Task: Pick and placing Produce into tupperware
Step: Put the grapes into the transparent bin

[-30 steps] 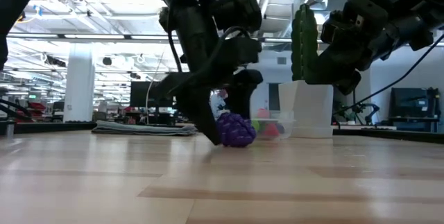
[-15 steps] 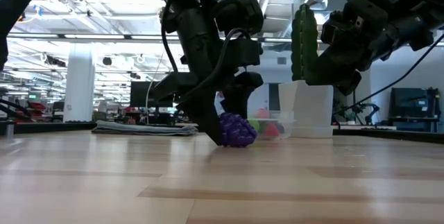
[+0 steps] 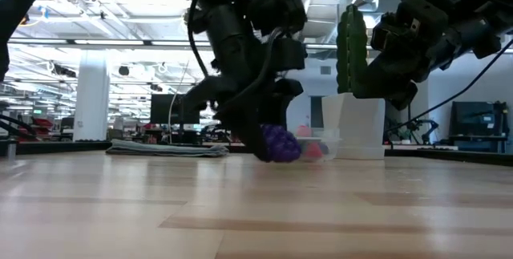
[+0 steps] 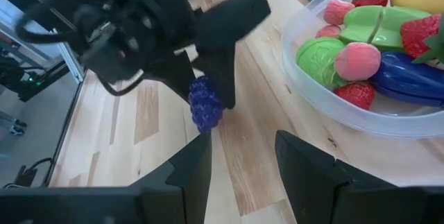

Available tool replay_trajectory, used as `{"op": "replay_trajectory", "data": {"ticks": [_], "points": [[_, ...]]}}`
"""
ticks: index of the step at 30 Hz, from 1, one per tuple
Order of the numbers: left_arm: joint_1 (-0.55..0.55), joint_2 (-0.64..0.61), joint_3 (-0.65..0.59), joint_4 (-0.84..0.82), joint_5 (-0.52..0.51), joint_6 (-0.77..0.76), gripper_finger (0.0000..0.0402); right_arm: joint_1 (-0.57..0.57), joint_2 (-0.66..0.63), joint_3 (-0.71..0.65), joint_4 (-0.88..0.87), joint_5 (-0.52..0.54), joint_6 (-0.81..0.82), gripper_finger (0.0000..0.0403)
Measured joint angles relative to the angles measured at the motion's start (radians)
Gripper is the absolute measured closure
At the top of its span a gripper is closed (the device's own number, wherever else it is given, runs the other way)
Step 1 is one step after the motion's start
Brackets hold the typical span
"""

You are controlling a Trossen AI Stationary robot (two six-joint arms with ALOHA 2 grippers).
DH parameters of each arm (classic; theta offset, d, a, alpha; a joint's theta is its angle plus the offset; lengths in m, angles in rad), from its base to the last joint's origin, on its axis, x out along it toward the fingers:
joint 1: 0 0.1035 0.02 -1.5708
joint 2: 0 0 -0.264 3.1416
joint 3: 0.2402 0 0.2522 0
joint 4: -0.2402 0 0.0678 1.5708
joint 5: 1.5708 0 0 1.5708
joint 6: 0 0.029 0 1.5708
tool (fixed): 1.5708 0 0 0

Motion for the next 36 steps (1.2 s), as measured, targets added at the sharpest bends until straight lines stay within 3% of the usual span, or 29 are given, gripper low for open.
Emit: {"op": "replay_trajectory", "data": {"ticks": [10,18,36], "points": [[0.051,-0.006,0.197,-0.141,-0.014,-0.082,0.02,0.0,0.0,0.0,0.0,0.0,0.0,0.022],[0.111,-0.007,0.35,-0.244,-0.124,-0.072,0.0199,0.0,0.0,0.0,0.0,0.0,0.0,0.022],[0.302,0.005,0.351,-0.231,-0.116,-0.076,0.02,0.0,0.0,0.0,-0.001,0.0,-0.018,0.022]]}}
